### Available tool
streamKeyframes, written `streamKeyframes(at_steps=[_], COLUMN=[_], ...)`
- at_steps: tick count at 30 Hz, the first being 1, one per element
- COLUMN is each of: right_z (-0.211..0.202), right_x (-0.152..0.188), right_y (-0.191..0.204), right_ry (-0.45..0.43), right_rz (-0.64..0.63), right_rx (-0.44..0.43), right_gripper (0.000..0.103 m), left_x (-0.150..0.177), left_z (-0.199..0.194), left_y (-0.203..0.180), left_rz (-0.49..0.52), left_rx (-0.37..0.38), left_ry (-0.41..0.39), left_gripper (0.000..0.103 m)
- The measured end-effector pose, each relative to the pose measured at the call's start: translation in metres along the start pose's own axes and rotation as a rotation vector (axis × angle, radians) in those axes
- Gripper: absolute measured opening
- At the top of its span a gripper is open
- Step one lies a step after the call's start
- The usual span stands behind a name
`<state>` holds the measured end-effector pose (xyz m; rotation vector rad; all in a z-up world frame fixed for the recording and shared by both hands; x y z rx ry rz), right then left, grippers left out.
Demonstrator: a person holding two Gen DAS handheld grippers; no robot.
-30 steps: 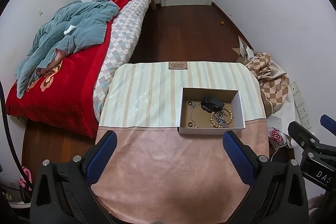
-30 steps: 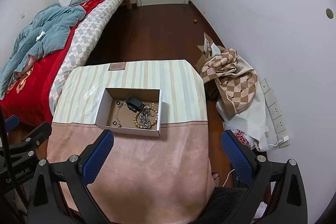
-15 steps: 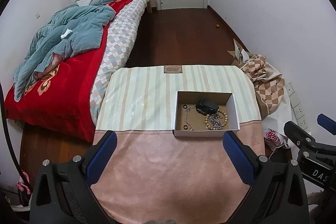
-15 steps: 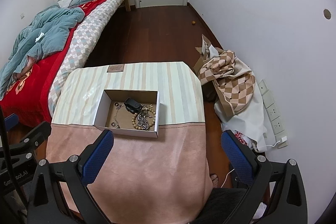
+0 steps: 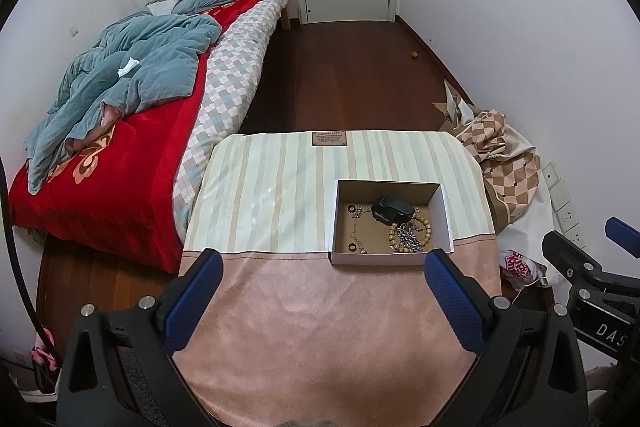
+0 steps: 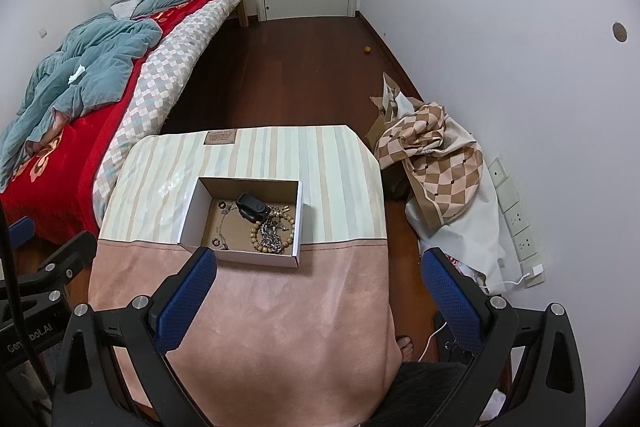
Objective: Organize jewelry
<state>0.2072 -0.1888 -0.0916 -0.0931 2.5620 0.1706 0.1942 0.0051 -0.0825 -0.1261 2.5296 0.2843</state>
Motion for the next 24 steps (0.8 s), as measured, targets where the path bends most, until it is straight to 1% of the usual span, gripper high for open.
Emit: streamKeyframes(at_steps=[20,24], right_z=[-0.0025,-0.0031], right_x=[0.0012,0.0019], right_y=[0.0005,0.0008], right_ry=[0.000,0.001], right_rz=[-0.003,-0.006], right_rx=[0.004,0.004], right_gripper=[0.103,0.103], left_x=[0.0015,0.0019], left_z=[-0.0015,-0.0062], left_y=[-0.0003,0.0003], left_rz=[0.003,-0.004], left_rx=[-0.001,-0.007], left_ry=[0.000,-0.013], left_gripper=[0.103,0.103])
Point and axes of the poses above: each gripper's, at about its wrist camera, not at the fingertips, and z roughly the way its jaws point, y to its left, x to its underside, the point moved 9 cm from there along z, roughly the way its jaws point, and after that the axes turned 9 degrees about -x, right-handed, at the moved point
